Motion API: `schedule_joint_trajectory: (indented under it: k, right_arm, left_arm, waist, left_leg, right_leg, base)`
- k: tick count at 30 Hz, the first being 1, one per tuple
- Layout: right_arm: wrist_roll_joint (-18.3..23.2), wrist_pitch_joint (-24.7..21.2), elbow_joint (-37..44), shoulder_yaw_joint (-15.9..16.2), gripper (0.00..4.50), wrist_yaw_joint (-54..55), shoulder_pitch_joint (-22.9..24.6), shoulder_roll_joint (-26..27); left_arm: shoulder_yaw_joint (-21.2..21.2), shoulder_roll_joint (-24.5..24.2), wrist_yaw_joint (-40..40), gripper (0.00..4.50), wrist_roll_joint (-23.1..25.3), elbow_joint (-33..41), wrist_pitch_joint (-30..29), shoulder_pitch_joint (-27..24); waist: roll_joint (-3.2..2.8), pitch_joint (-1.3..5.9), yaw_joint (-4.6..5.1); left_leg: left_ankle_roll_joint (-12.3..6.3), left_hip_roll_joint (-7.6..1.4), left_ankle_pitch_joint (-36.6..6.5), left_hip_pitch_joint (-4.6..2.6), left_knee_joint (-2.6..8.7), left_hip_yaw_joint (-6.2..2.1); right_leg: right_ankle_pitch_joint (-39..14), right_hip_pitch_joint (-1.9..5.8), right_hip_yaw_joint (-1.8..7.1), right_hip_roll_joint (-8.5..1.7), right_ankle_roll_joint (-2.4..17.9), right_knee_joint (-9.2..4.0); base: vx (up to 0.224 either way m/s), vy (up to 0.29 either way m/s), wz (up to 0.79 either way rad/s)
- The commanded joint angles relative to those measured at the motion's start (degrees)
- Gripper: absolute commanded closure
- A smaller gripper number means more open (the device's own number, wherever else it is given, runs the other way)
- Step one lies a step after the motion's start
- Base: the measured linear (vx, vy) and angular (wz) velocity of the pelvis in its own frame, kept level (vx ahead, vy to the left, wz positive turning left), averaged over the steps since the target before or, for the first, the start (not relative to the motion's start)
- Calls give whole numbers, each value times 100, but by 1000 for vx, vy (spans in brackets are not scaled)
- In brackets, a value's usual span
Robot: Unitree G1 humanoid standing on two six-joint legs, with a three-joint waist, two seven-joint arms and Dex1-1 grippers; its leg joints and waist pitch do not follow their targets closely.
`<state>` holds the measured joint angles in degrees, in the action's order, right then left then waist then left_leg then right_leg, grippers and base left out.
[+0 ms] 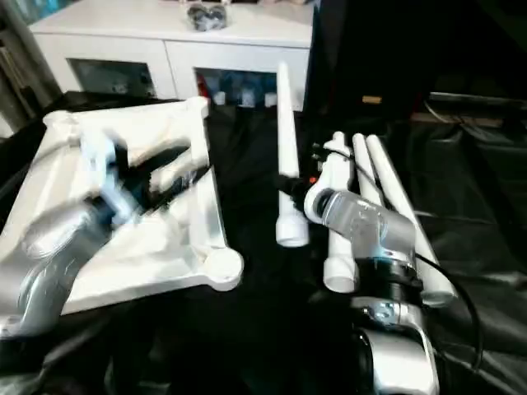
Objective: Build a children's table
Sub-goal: Pick table leg
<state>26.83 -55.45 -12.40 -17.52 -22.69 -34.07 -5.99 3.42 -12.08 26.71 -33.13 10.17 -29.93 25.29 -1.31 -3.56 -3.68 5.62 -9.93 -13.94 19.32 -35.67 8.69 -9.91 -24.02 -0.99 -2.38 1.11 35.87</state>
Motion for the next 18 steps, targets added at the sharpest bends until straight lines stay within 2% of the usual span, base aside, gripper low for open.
schedule_joint_trajectory:
  k: [1, 2, 3, 4, 5, 6, 7, 8, 9, 10, 12, 13, 14, 15, 16, 18]
  right_arm:
    - [402, 82, 569, 170, 266, -596, 71, -45]
    - [556, 101, 763, 201, 266, -834, 171, -64]
    - [556, 101, 763, 201, 266, -834, 171, -64]
    - [767, 134, 1048, 286, 266, -1180, 335, -119]
    - [767, 134, 1048, 286, 266, -1180, 335, -119]
    - [1179, 62, 1480, 344, 266, -1677, 563, -205]
    - [1218, 57, 1521, 350, 266, -1723, 584, -214]
    - [1363, 40, 1685, 369, 266, -1896, 657, -255]
    - [1432, 29, 1782, 373, 266, -2004, 704, -282]
    - [1490, 14, 1883, 401, 266, -2117, 753, -326]
    - [1569, -2, 2025, 428, 266, -2245, 822, -376]
    - [1595, -12, 2081, 442, 266, -2273, 844, -391]
    - [1590, 5, 2122, 471, 266, -2296, 860, -409]
    - [1608, 24, 2176, 505, 266, -2320, 893, -437]
    - [1647, 18, 2223, 525, 266, -2341, 914, -452]
    - [1700, 7, 2298, 560, 266, -2365, 949, -483]
  left_arm:
    - [152, 119, -289, 141, -456, -121, -337, 164]
    - [224, 227, -377, 141, -636, -211, -368, 246]
    - [224, 227, -377, 141, -636, -211, -368, 246]
    - [324, 389, -504, 141, -956, -291, -541, 347]
    - [324, 389, -504, 141, -956, -291, -541, 347]
    - [539, 713, -821, 141, -1373, -439, -949, 577]
    - [561, 745, -851, 141, -1415, -454, -992, 600]
    - [633, 867, -902, 141, -1633, -509, -1130, 691]
    - [699, 948, -948, 141, -1760, -533, -1237, 757]
    - [760, 1037, -1004, 141, -2037, -569, -1375, 846]
    - [780, 1133, -1073, 141, -2425, -593, -1613, 946]
    - [708, 1137, -1072, 141, -2386, -585, -1656, 965]
    - [636, 1143, -1052, 141, -2316, -584, -1664, 971]
    - [601, 1167, -1066, 141, -2355, -576, -1716, 969]
    - [556, 1202, -1062, 141, -2377, -567, -1765, 956]
    - [533, 1287, -1121, 141, -2352, -585, -1807, 932]
  waist:
    - [51, 405, -47]
    - [82, 405, -29]
    - [75, 398, -37]
    - [77, 395, -26]
    - [109, 396, -55]
    - [168, 393, -34]
    - [103, 405, -87]
    - [177, 394, -69]
    - [153, 405, -104]
    - [158, 399, -103]
    - [169, 390, -132]
    - [149, 391, -140]
    - [163, 386, -140]
    - [122, 385, -149]
    - [142, 396, -156]
    - [143, 403, -163]
  left_leg:
    - [-70, -134, -187, 98, 399, 10]
    - [-117, -124, -115, 134, 400, -1]
    - [-144, -116, -123, 123, 387, 7]
    - [-154, -117, -105, 141, 396, -4]
    - [-182, -115, -136, 112, 376, 19]
    - [-206, -114, -132, 117, 379, 25]
    - [-217, -113, -104, 99, 356, 32]
    - [-291, -131, -81, 109, 381, 20]
    - [-283, -133, 8, 120, 373, 12]
    - [-299, -140, -10, 106, 373, 17]
    - [-287, -128, -46, 105, 368, 25]
    - [-295, -132, -32, 114, 370, 15]
    - [-312, -135, 4, 132, 376, 10]
    - [-311, -141, 12, 129, 379, 3]
    - [-314, -144, 54, 118, 370, 10]
    - [-302, -144, 155, 146, 367, 4]
  right_leg:
    - [-870, 418, 229, -373, 1199, -399]
    - [-892, 446, 214, -372, 1176, -390]
    - [-1022, 426, 218, -374, 1135, -414]
    - [-1083, 436, 217, -381, 1115, -415]
    - [-1227, 420, 224, -378, 1065, -441]
    - [-1299, 413, 223, -370, 1047, -451]
    - [-1314, 411, 222, -368, 1030, -448]
    - [-1326, 386, 204, -359, 1035, -467]
    - [-1296, 401, 201, -375, 1024, -437]
    - [-1313, 373, 202, -370, 1023, -457]
    - [-1382, 368, 205, -367, 1032, -461]
    - [-1391, 369, 205, -372, 1021, -460]
    - [-1415, 374, 199, -372, 962, -467]
    - [-1440, 365, 196, -371, 930, -471]
    - [-1405, 358, 197, -367, 884, -478]
    - [-1280, 385, 193, -376, 891, -466]
  base:
    - [0, 0, 0]
    - [0, 0, 0]
    - [0, 0, 0]
    - [0, 0, 0]
    - [0, 0, 0]
    - [0, 0, 0]
    - [0, 0, 0]
    - [0, 0, 0]
    - [0, 0, 0]
    - [0, 0, 0]
    - [0, 0, 0]
    - [0, 0, 0]
    - [0, 0, 0]
    - [0, 0, 0]
    - [0, 0, 0]
    - [0, 0, 0]
